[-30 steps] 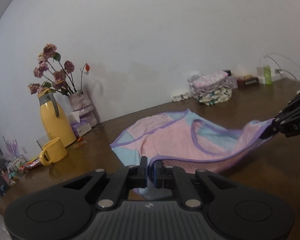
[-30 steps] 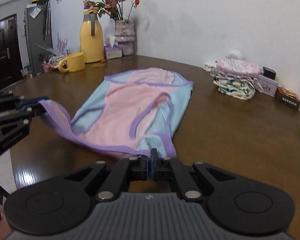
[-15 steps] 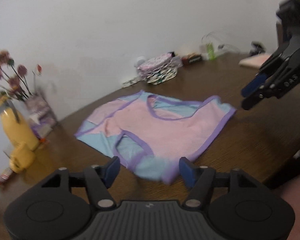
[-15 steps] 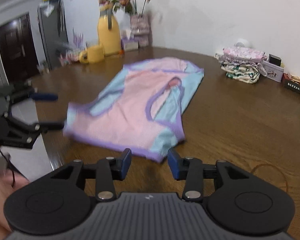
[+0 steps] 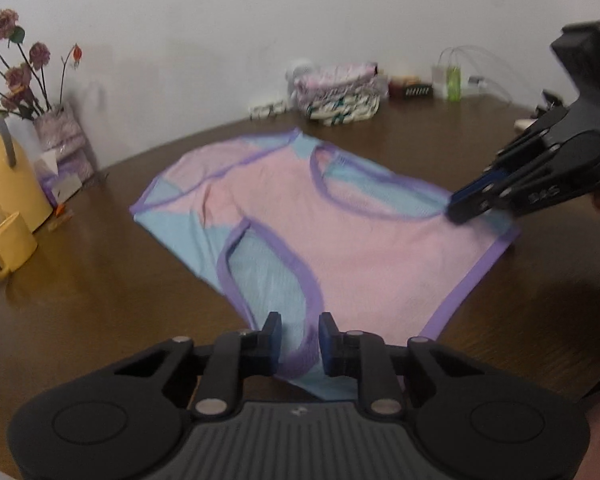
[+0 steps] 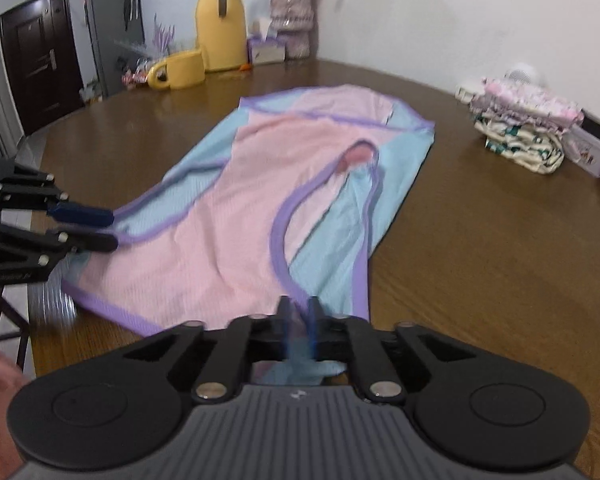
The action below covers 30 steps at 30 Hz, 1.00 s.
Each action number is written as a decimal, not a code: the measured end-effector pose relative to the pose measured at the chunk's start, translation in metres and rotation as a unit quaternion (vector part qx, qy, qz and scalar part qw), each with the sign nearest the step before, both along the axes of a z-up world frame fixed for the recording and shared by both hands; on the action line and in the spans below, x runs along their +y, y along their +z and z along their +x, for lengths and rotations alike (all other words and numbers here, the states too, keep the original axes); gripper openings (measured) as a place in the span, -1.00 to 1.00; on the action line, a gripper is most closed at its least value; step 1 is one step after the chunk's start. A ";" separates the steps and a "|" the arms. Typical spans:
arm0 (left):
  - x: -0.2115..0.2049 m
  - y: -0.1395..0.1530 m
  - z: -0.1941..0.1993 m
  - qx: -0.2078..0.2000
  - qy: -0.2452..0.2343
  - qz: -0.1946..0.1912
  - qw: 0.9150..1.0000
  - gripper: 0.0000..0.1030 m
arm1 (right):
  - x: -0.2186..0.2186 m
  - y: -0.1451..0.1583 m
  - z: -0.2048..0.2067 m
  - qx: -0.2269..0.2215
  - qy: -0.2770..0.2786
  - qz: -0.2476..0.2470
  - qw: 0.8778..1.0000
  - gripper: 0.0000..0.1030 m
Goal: Fold clothes
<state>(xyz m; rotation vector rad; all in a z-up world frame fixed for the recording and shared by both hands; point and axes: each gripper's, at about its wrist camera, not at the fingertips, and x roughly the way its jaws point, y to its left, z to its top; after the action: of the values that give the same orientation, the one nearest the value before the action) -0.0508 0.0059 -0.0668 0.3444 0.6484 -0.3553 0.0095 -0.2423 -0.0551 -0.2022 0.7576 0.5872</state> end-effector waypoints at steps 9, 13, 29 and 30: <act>0.010 0.015 0.007 -0.016 0.008 0.003 1.000 -0.34 | -0.015 0.018 0.010 0.012 0.009 0.034 0.999 -0.88; 0.013 0.031 0.037 -0.044 0.038 0.020 0.998 -0.15 | -0.008 0.032 0.043 -0.015 -0.009 0.021 1.000 -0.79; -0.006 0.005 0.116 0.016 -0.003 0.090 0.996 -0.64 | 0.027 -0.002 0.120 -0.006 0.002 -0.045 0.999 -0.47; -0.006 0.004 0.118 0.019 -0.004 0.092 0.996 -0.68 | 0.028 -0.002 0.120 -0.005 0.006 -0.045 0.999 -0.51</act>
<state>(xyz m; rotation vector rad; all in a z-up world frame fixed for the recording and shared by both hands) 0.0674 -0.0002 -0.0627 0.5168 0.7187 -0.3108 0.1297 -0.2147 -0.0567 -0.2927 0.7736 0.5630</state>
